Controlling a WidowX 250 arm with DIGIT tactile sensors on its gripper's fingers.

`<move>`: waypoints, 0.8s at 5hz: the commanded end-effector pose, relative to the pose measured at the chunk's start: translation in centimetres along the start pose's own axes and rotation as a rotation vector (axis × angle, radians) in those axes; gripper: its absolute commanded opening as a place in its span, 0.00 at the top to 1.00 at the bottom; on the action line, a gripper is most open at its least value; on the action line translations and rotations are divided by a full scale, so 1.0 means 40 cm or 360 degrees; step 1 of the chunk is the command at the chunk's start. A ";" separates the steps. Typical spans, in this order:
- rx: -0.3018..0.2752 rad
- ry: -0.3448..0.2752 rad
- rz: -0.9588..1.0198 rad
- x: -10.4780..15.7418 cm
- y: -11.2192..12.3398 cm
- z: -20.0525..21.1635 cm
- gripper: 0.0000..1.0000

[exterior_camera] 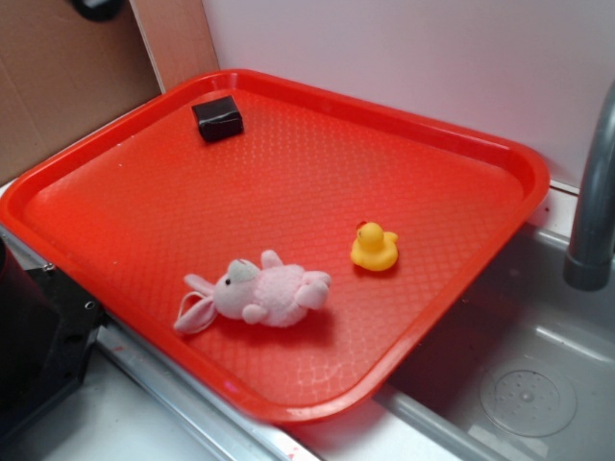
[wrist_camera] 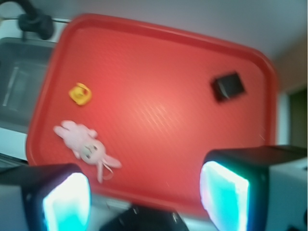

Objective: Grab the yellow duck.

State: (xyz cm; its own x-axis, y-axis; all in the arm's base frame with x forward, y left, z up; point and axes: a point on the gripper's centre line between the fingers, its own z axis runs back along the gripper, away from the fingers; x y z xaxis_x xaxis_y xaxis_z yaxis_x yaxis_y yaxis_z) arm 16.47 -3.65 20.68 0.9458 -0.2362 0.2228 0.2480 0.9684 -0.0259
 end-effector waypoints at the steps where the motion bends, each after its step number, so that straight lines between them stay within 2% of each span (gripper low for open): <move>1: -0.0155 -0.0067 -0.0211 0.104 -0.083 -0.118 0.00; 2: -0.0129 -0.0033 -0.0258 0.138 -0.126 -0.186 0.00; 3: -0.0140 0.0008 -0.0299 0.145 -0.157 -0.233 0.00; 4: -0.0128 0.0098 -0.0347 0.163 -0.171 -0.302 0.00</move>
State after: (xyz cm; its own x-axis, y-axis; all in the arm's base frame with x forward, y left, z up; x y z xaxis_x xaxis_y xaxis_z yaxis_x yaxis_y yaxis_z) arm 23.02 -11.83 9.03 0.8953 -0.4313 0.1114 0.4397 0.8957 -0.0662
